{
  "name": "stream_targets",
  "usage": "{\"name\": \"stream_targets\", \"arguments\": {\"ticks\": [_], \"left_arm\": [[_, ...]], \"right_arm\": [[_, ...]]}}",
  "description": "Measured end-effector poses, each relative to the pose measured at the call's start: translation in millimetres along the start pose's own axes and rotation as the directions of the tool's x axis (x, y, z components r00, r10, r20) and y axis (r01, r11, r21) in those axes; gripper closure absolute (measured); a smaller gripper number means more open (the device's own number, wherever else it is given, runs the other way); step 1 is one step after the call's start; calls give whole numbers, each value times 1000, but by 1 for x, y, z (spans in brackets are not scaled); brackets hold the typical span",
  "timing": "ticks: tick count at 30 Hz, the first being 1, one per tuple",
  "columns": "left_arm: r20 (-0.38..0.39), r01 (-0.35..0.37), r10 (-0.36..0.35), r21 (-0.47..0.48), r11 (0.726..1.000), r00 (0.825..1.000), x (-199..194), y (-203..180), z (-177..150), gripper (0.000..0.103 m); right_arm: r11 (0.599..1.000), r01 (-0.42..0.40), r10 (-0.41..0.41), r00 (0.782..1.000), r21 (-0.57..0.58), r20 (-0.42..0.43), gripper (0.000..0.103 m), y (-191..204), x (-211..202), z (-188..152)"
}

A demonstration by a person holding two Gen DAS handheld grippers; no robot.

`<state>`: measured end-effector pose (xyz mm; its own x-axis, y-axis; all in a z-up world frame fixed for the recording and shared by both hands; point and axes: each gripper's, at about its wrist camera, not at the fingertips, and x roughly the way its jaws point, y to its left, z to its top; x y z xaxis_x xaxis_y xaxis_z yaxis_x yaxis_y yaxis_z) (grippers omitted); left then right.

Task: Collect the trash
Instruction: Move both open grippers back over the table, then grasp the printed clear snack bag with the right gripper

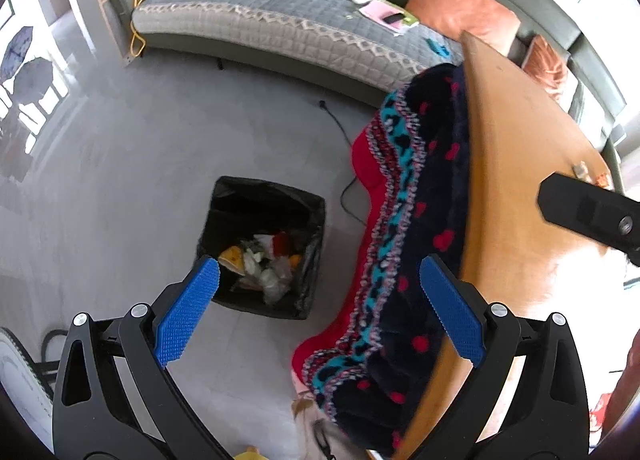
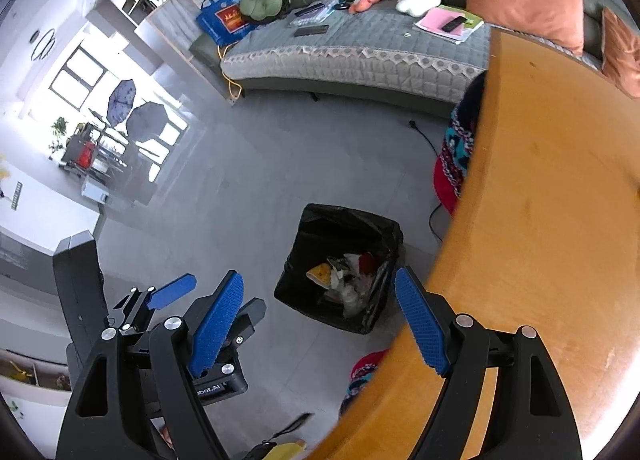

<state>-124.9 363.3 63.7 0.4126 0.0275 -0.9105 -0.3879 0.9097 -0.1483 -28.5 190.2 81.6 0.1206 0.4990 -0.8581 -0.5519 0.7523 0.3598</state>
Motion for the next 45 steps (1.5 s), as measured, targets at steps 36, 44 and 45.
{"name": "stream_targets", "arguments": {"ticks": [36, 44, 45], "left_arm": [[-36, 67, -58, 375, 925, 998, 72, -354, 28, 6], [-42, 58, -44, 421, 905, 998, 91, -379, 42, 6], [-45, 57, -42, 422, 905, 998, 93, -379, 44, 6]], "right_arm": [[844, 246, -300, 953, 476, 40, 24, -371, -106, -25], [806, 399, -428, 903, 437, -36, 21, -393, -68, -6], [803, 403, -431, 901, 439, -40, 21, -396, -66, -6]]}}
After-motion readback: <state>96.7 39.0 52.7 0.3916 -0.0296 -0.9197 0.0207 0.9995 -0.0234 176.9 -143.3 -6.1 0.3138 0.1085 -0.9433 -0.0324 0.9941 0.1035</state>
